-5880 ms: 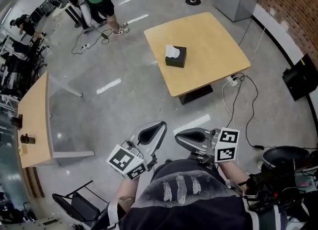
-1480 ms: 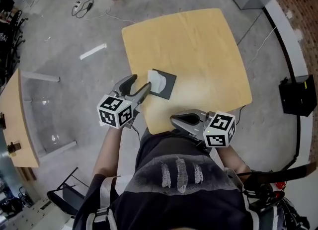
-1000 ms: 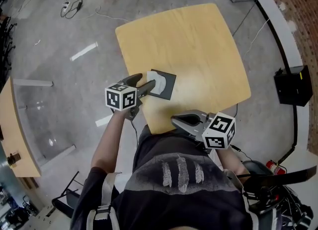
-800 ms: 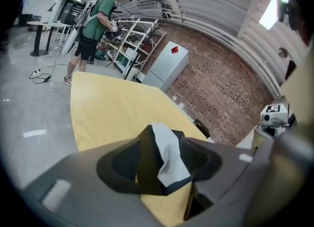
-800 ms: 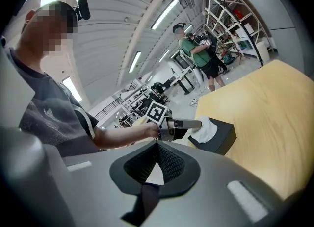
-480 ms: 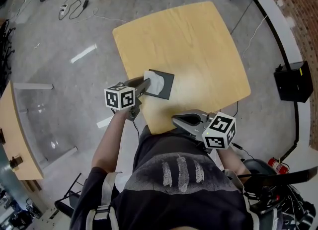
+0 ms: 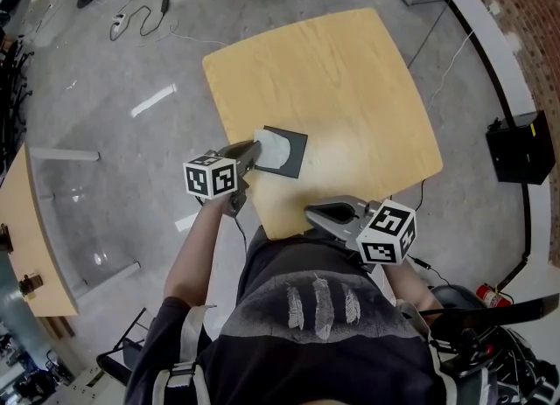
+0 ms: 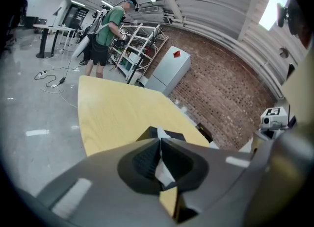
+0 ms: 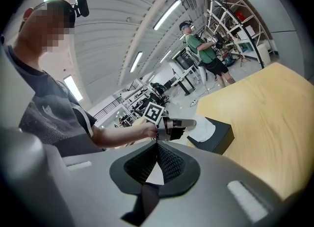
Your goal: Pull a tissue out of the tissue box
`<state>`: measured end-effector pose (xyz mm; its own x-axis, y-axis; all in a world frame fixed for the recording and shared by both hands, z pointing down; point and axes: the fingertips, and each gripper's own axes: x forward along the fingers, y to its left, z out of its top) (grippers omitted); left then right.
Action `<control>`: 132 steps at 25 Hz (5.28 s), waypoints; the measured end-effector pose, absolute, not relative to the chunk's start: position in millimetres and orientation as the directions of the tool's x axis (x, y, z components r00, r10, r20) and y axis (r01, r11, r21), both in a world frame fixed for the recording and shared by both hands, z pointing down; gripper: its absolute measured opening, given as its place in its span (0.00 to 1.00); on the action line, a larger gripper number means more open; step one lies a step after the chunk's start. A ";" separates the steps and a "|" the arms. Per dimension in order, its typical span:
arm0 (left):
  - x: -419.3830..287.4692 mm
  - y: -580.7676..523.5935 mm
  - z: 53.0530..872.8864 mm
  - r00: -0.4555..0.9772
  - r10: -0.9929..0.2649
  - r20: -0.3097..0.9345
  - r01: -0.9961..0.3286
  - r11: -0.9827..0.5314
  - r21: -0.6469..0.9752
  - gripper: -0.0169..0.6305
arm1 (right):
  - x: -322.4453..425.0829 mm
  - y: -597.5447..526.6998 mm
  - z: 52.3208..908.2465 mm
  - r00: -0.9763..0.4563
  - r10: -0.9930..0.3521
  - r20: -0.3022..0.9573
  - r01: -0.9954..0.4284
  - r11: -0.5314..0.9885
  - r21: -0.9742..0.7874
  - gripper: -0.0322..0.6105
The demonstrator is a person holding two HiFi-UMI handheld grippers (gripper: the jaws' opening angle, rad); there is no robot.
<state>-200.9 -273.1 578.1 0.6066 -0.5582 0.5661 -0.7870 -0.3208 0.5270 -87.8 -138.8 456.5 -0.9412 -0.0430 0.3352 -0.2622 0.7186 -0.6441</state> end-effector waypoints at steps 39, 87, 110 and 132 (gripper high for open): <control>-211.4 -277.5 521.3 0.570 -0.633 0.523 -0.806 -0.309 0.505 0.04 | -75.0 -136.4 443.6 -0.963 -0.071 0.261 -0.229 0.727 -0.647 0.05; -223.1 -240.0 456.1 0.502 -0.763 0.408 -0.821 -0.271 0.503 0.04 | -58.2 -111.4 441.9 -0.965 -0.020 0.261 -0.179 0.780 -0.600 0.05; -32.4 -268.8 374.8 0.746 -0.644 0.170 -0.604 -0.546 0.581 0.04 | 27.7 -105.5 458.3 -0.962 -0.151 0.227 -0.265 0.714 -0.648 0.05; -24.4 -213.9 587.3 0.581 -0.734 0.352 -0.572 -0.059 0.818 0.04 | 29.9 -93.4 482.8 -0.950 -0.030 0.312 -0.249 0.677 -0.693 0.05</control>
